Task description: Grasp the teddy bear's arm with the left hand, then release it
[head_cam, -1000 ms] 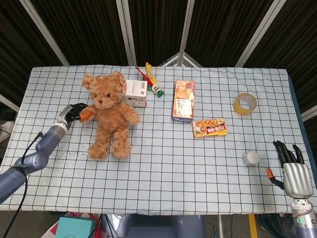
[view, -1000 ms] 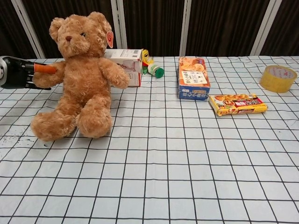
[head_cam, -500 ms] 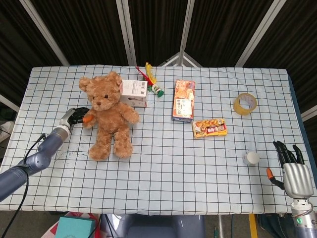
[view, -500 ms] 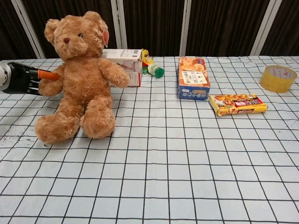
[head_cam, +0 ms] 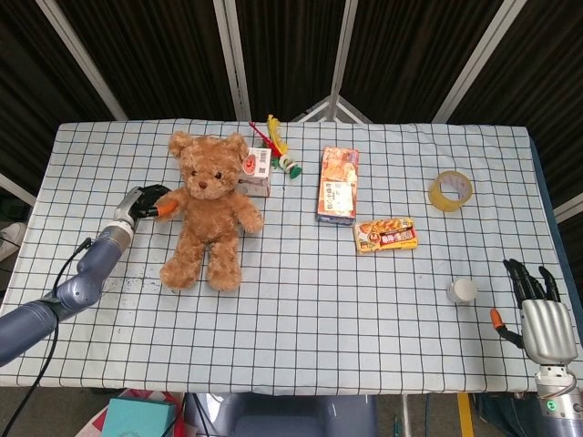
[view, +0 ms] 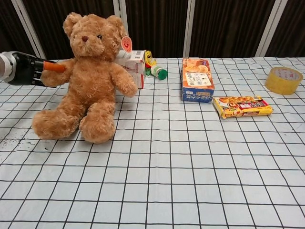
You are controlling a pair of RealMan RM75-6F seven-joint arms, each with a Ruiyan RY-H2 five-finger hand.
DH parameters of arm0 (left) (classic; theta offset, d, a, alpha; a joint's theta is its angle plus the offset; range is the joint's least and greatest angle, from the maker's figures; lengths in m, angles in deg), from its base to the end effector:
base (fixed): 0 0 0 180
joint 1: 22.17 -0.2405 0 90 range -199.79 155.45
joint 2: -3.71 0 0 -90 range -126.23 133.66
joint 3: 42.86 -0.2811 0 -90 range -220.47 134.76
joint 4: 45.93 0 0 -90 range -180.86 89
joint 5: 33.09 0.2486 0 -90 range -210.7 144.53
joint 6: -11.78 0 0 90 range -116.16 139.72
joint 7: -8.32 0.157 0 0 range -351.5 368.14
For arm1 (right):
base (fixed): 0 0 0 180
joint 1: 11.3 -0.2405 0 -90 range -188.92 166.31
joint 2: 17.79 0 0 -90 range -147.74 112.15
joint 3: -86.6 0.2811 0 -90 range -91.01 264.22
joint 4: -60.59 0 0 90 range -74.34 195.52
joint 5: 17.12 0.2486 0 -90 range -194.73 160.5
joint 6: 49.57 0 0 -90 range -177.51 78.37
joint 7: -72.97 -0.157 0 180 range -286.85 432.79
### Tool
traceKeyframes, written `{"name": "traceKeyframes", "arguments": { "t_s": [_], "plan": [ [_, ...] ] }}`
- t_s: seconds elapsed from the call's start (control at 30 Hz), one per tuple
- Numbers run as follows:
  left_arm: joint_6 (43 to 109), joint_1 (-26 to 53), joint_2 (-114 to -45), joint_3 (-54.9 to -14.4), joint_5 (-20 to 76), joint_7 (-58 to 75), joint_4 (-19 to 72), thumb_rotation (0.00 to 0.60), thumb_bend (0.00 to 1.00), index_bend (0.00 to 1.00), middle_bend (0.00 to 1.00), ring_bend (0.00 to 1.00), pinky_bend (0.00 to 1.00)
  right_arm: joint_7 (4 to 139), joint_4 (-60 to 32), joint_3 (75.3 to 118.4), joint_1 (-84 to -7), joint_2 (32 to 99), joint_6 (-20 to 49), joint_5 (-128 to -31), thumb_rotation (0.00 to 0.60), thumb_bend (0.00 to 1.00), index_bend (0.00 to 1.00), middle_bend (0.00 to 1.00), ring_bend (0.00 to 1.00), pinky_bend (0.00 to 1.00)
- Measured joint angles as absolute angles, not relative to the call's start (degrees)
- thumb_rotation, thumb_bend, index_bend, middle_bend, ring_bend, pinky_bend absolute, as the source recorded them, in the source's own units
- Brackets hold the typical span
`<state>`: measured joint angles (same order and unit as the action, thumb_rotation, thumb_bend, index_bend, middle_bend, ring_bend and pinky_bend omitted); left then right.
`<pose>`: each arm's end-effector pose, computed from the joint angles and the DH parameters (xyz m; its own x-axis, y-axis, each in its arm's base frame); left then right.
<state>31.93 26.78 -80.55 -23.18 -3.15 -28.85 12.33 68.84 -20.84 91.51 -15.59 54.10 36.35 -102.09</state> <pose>-0.2661 0.5043 0.0101 -0.6843 0.1945 0.7028 0.6888 0.4889 0.5353 -0.3773 -0.2060 0.1155 0.3750 0.0492 0.9257 -0.9270 0.0295 0.3739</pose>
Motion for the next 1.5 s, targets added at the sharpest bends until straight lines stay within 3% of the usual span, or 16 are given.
{"name": "traceKeyframes", "arguments": {
  "t_s": [0.23, 0.57, 0.93, 1.27, 1.5],
  "plan": [
    [32.04, 27.59, -81.83, -25.66, -7.85, -25.87, 9.73, 0.6, 0.51, 0.49, 0.45, 0.04, 0.1, 68.49, -20.87, 91.55, -15.53, 54.05, 36.44, -102.1, 0.6, 0.37, 0.09, 0.12, 0.24, 0.06],
    [33.57, 30.06, -81.22, -23.39, -9.04, -23.37, 10.77, 0.6, 0.51, 0.49, 0.45, 0.04, 0.1, 68.18, -20.98, 91.63, -15.48, 53.96, 36.3, -101.84, 0.6, 0.37, 0.09, 0.12, 0.24, 0.06],
    [33.99, 28.8, -82.9, -26.36, -11.83, -19.95, 8.87, 0.6, 0.51, 0.49, 0.45, 0.05, 0.1, 67.71, -21.07, 91.59, -15.22, 53.82, 36.59, -101.89, 0.6, 0.37, 0.08, 0.12, 0.24, 0.06],
    [36.34, 28.99, -82.33, -23.35, -11.03, -18.79, 10.51, 0.6, 0.51, 0.49, 0.45, 0.04, 0.1, 67.55, -21.09, 91.64, -15.3, 53.86, 36.34, -101.79, 0.6, 0.37, 0.08, 0.12, 0.24, 0.06],
    [35.72, 27.78, -82.84, -25.0, -12.07, -17.08, 10.27, 0.6, 0.51, 0.49, 0.45, 0.04, 0.1, 67.55, -21.1, 91.63, -15.24, 53.83, 36.48, -101.91, 0.6, 0.37, 0.09, 0.12, 0.24, 0.06]
  ]
}}
